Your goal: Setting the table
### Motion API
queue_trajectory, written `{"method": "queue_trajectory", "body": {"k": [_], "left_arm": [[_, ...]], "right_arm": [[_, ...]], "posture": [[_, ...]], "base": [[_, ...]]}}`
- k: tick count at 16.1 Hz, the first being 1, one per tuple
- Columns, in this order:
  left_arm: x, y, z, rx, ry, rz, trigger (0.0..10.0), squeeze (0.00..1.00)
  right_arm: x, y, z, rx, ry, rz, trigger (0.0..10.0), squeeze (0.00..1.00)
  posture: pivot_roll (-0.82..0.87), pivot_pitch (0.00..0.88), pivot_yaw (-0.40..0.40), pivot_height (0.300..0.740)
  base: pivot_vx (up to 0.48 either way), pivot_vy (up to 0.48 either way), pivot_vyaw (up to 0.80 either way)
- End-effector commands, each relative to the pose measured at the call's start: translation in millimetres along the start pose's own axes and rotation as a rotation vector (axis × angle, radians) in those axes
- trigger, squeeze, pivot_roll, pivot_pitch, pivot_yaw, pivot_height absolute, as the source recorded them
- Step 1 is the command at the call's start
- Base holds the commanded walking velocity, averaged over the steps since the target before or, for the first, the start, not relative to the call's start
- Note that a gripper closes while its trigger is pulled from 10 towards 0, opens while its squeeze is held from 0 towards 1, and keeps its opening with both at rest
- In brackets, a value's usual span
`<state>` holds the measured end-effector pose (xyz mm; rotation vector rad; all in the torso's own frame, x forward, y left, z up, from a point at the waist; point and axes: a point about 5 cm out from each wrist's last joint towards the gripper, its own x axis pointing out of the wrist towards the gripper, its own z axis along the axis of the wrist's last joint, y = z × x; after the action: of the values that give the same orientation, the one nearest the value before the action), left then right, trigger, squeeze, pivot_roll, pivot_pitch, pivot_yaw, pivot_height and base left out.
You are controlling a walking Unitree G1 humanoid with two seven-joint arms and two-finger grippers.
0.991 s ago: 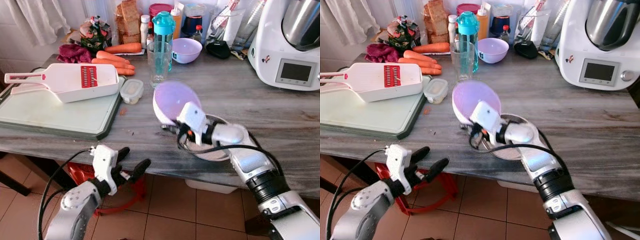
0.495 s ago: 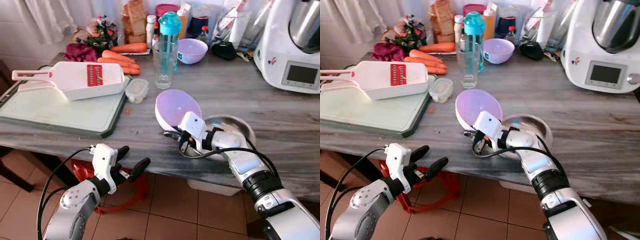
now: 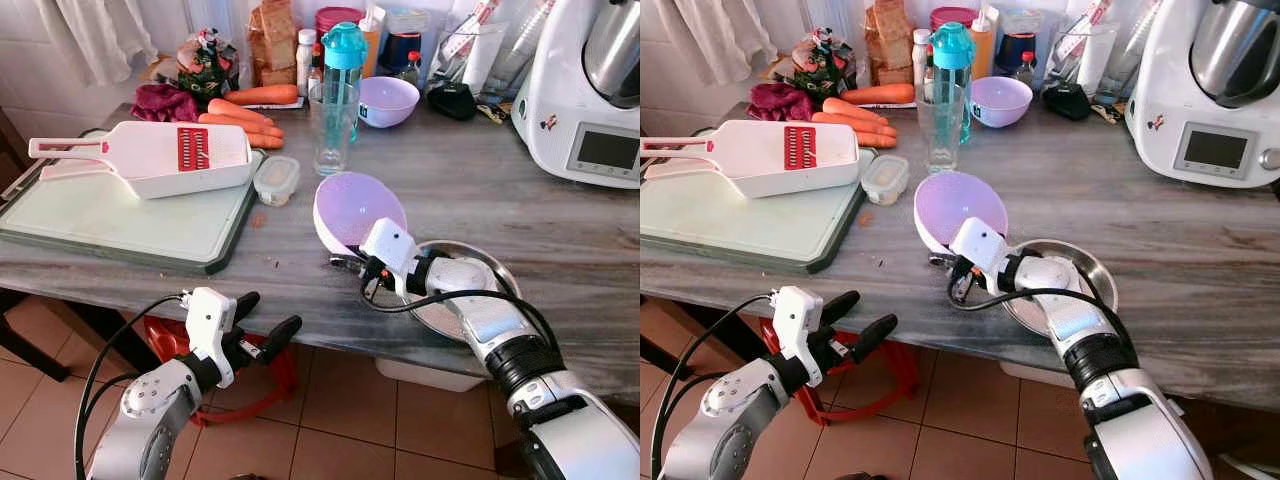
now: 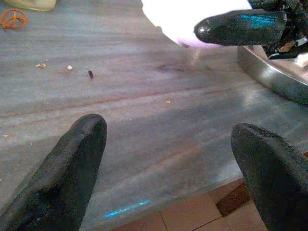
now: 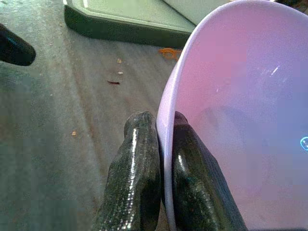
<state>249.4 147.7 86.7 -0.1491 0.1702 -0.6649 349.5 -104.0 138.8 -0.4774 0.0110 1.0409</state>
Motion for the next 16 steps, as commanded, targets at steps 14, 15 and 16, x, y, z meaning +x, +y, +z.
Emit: {"method": "queue_trajectory", "body": {"k": [14, 15, 16], "left_arm": [[8.5, -5.0, 2, 0.007, -0.004, -0.004, 10.0, 0.0], [8.9, -5.1, 2, 0.006, -0.004, -0.005, 10.0, 0.0], [9.1, -5.3, 2, 0.006, -0.003, -0.006, 10.0, 0.0]], "right_arm": [[-4.2, 18.7, -9, 0.251, -0.003, -0.064, 10.0, 1.0], [-5.7, 19.7, -9, 0.25, 0.002, -0.073, 10.0, 1.0], [-6.7, 21.1, -10, 0.254, 0.004, -0.072, 10.0, 1.0]], "posture": [[0.08, 0.081, -0.01, 0.74], [0.08, 0.08, -0.007, 0.74], [0.08, 0.08, -0.007, 0.74]], "base": [[0.0, 0.0, 0.0], [0.0, 0.0, 0.0], [0.0, 0.0, 0.0]]}}
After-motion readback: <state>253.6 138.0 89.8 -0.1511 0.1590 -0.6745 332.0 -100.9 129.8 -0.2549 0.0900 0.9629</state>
